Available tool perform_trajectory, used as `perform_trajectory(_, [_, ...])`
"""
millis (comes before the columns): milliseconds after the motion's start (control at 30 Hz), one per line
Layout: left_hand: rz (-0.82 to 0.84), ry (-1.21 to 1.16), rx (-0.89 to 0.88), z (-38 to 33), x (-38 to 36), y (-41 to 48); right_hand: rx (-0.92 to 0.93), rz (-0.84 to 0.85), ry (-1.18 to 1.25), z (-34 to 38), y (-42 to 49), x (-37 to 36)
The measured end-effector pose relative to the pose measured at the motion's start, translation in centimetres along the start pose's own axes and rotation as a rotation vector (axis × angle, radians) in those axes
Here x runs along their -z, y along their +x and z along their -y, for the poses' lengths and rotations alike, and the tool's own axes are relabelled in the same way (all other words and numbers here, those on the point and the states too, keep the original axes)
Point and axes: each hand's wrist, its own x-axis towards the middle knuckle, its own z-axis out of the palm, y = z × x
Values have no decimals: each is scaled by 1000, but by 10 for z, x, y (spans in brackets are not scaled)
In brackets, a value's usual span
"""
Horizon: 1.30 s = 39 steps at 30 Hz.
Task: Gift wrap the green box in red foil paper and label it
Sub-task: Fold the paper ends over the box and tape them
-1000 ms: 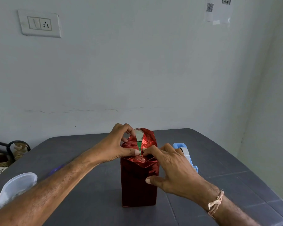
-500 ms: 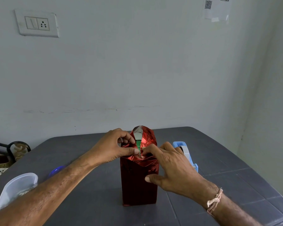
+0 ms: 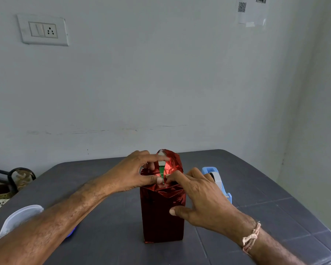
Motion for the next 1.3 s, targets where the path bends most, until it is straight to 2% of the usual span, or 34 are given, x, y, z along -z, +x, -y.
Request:
perform_trajectory(300, [198,-32,102,6,4,12,-3,11,-6,-1,-1,-1])
perform_trajectory(567, [181,-227,123,9,0,8,10,-2,0,0,-4,-2])
perform_trajectory(767, [77,-342,105,7,-7,1,16,-7,-8,-2,-5,-5])
perform_trajectory(1300, [105,-480,121,3,-20,-2,42,-90,-17,-6,-9,-16])
